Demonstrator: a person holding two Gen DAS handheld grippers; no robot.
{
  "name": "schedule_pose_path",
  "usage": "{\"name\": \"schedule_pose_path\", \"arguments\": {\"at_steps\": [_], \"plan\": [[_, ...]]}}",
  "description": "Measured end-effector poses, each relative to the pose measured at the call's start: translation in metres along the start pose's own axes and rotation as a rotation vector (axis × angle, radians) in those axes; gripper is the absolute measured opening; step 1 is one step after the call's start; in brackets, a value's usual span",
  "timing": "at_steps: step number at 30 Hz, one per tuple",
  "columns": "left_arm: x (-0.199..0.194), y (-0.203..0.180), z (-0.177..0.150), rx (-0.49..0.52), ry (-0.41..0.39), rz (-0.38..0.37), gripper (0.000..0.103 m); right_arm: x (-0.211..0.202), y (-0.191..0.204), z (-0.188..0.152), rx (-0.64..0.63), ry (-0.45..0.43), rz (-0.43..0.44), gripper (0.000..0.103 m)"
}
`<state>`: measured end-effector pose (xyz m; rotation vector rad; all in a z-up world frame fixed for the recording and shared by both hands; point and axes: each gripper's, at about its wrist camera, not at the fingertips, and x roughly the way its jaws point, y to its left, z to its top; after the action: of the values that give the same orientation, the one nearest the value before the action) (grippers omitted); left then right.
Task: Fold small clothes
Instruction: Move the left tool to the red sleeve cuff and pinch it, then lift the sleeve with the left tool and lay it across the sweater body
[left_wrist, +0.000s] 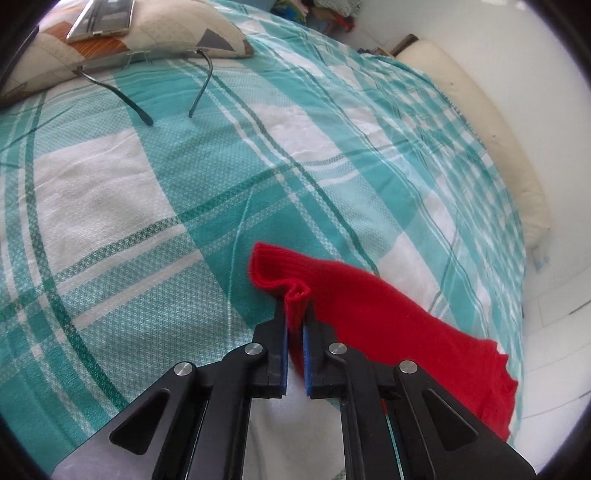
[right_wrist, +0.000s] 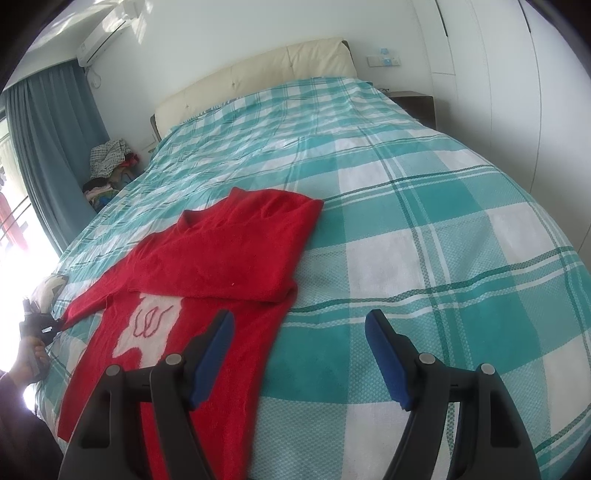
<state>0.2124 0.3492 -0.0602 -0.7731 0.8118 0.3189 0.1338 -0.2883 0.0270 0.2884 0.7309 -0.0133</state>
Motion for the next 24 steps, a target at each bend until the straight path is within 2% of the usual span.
{"name": "schedule_pose_path", "arguments": {"at_steps": [2,4,9,12,15,17,20,21,23,24], "plan": [[-0.023,-0.027,-0.001,0.079,-0.06,-0.02,0.004,-0.004,0.002,0.002,0.001,-0.014,0.01,0.073],[-0.047,-0.072,-0.005,0.21,-0.114,-0.046,0.004,-0.007,0.003,0.004,-0.001,-0.027,0.018,0.073],[-0.1,-0.218,-0.024,0.493,-0.156,-0.231,0.004,-0.011,0.004,0.007,0.012,-0.035,0.05,0.073],[-0.121,-0.308,-0.057,0.668,-0.14,-0.342,0.004,-0.017,0.002,0.009,0.017,-0.051,0.055,0.073],[-0.123,-0.379,-0.105,0.803,-0.093,-0.428,0.004,-0.023,-0.002,0.011,0.026,-0.067,0.053,0.073],[-0.113,-0.413,-0.141,0.873,-0.046,-0.457,0.004,-0.026,-0.006,0.013,0.04,-0.076,0.053,0.073],[-0.09,-0.443,-0.196,0.958,0.025,-0.455,0.005,-0.03,-0.012,0.016,0.06,-0.09,0.055,0.073],[-0.08,-0.449,-0.212,0.973,0.058,-0.453,0.007,-0.032,-0.013,0.017,0.065,-0.095,0.056,0.073],[-0.058,-0.456,-0.241,0.991,0.129,-0.44,0.018,-0.035,-0.016,0.019,0.073,-0.104,0.058,0.073],[-0.048,-0.458,-0.252,0.994,0.164,-0.428,0.042,-0.036,-0.017,0.02,0.077,-0.108,0.058,0.073]]}}
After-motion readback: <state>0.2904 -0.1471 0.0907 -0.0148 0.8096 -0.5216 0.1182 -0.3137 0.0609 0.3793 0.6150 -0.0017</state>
